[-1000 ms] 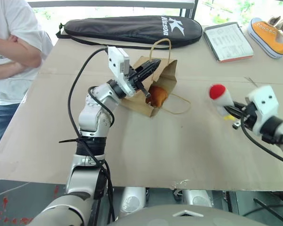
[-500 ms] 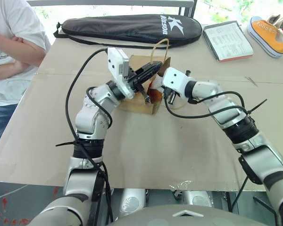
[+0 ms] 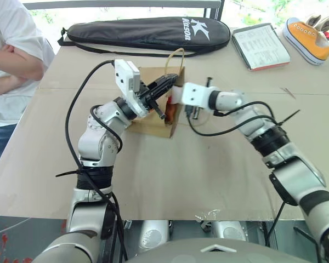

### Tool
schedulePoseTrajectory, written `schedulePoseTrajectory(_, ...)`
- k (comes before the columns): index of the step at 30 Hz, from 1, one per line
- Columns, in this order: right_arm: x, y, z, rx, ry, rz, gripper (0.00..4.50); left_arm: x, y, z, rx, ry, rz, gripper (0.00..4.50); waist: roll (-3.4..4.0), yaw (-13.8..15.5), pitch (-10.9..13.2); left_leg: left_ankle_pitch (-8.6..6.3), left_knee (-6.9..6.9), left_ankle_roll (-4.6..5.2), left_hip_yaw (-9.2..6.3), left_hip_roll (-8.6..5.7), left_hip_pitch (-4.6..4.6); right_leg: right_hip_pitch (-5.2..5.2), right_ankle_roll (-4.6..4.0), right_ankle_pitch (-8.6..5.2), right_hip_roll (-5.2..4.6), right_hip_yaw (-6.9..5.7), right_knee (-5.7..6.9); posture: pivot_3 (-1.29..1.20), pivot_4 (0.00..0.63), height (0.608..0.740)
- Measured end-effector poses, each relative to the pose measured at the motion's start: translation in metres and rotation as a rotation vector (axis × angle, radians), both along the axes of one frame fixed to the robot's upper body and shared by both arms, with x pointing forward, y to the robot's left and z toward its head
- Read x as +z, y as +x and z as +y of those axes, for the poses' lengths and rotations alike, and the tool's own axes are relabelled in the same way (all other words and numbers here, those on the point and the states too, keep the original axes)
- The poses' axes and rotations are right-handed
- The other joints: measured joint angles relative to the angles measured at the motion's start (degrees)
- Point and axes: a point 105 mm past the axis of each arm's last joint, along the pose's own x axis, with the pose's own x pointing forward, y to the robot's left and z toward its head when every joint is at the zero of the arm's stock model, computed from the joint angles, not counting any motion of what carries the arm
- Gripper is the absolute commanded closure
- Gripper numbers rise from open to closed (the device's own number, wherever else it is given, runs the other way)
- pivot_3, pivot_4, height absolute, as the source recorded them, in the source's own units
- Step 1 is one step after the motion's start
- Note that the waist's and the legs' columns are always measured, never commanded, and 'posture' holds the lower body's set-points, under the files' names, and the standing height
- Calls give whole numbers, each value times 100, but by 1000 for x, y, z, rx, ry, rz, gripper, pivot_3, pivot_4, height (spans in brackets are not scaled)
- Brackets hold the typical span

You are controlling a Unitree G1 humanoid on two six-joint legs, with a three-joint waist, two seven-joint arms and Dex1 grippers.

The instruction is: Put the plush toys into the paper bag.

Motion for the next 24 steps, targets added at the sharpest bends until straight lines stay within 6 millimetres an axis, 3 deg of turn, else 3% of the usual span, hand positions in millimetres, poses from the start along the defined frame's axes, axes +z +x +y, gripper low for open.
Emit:
schedulePoseTrajectory(1,-2,-5,13,47,-7,-15,4401,2,0,-2,-6,-1,-7,4500,1,-12,0,1,-2,-1,-2,5,-3,-1,0,0,-1,-2,1,0,150,740)
schedulePoseTrajectory(4,-9,-12,26,119,-16,39,3516,2,-1,-2,-8,2,-12,4500,1,27,0,1,1,-1,-1,1,-7,1,0,0,-10,-4,-1,0,150,740)
schedulePoseTrajectory(8,-9,-12,27,114,48,95,1523,-1,0,5,17,-1,-4,4500,1,76,1,0,4,-1,0,-5,-6,3,1,1,-21,-7,1,0,150,740)
schedulePoseTrajectory(13,1,-13,-11,24,163,152,1523,-13,-1,13,49,8,32,4500,1,85,1,0,3,0,-3,-5,-8,4,1,1,-27,-11,2,0,150,740)
schedulePoseTrajectory(20,10,-45,-70,-117,285,349,1523,-17,-2,22,75,22,40,4500,1,88,1,-1,2,1,-5,-2,-6,4,1,1,-27,-13,3,0,150,740)
schedulePoseTrajectory(24,-16,-39,-92,-391,417,605,1523,-16,-2,23,80,21,36,4500,0,67,0,-1,3,2,-3,-2,4,10,-2,2,-24,-11,9,0,150,740)
